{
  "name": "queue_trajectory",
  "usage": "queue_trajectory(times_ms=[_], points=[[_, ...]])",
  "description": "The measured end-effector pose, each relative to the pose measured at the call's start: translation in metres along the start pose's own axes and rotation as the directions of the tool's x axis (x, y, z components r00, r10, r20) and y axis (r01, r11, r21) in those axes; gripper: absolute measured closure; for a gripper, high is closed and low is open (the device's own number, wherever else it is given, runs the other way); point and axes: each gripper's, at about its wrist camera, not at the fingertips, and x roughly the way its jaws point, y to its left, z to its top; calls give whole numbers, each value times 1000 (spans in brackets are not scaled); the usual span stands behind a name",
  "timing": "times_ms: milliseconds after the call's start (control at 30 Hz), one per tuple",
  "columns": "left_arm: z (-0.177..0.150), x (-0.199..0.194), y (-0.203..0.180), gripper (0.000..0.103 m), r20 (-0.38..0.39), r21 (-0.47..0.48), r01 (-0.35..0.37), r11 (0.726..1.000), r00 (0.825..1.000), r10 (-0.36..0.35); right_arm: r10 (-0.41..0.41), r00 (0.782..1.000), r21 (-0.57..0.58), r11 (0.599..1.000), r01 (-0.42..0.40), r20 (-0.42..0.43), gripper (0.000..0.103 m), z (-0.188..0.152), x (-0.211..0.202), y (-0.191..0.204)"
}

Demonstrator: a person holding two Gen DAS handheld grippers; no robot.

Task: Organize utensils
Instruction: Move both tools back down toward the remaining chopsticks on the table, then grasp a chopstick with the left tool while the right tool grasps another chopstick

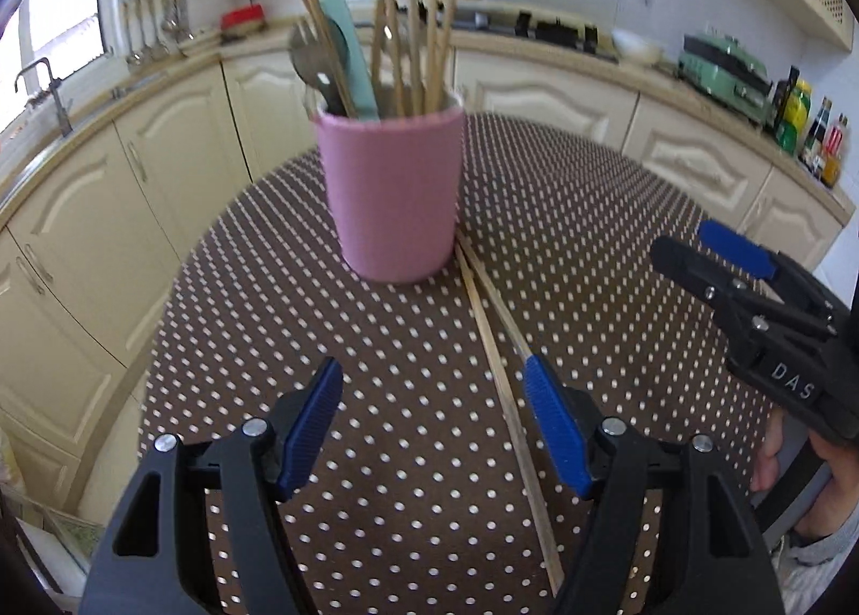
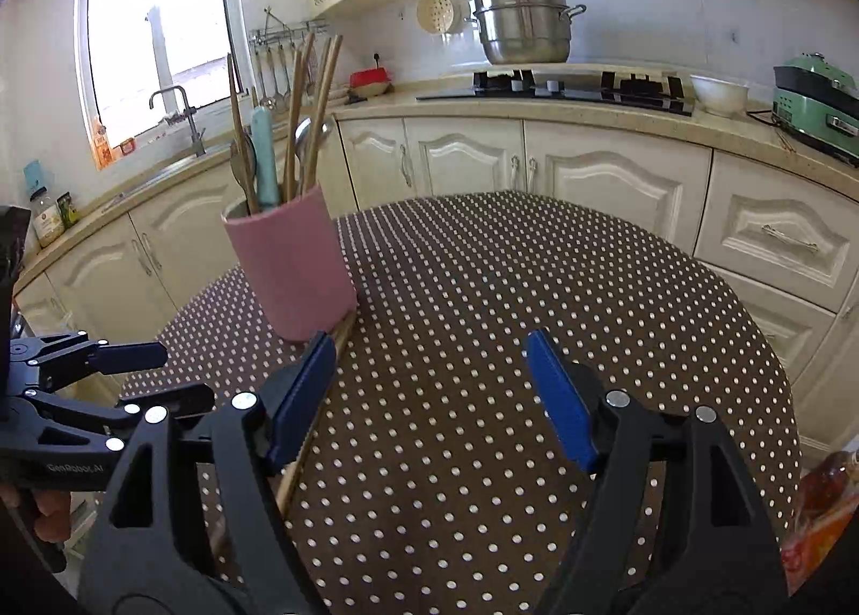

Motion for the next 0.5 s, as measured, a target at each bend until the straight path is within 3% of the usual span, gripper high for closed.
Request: queue_trajectory(times_ms=[167, 333, 500], points=[[-1, 21, -7, 34, -54, 16, 17, 1000, 998, -16, 18, 1000, 30, 999, -17, -15, 30, -5, 2, -6], [5, 46, -12, 52, -124, 32, 1, 1000, 992, 3, 16, 999, 49, 999, -14, -41, 30, -6, 6, -10], [12, 65, -22, 54, -152, 66, -29, 997, 988, 39, 14, 998, 74, 997, -10, -55, 30, -5, 10, -15]])
